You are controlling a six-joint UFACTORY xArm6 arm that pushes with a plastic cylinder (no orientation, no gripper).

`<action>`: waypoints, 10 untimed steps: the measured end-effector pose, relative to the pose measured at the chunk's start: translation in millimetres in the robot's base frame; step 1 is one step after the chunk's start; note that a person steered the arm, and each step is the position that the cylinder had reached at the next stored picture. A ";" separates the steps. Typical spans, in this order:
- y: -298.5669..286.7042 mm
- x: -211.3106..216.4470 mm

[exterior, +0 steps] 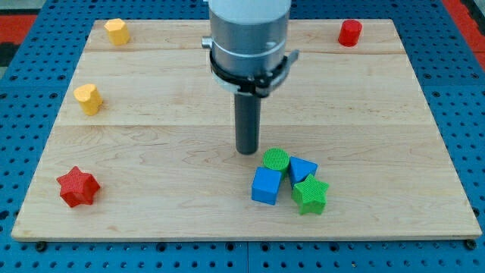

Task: Slide the red circle diagonally to the top of red star

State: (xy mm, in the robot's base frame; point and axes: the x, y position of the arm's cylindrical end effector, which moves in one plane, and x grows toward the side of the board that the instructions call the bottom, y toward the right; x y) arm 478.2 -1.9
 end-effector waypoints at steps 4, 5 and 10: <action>13.0 -69.5; 85.2 -69.7; 218.5 -267.3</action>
State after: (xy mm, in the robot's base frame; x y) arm 210.9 216.5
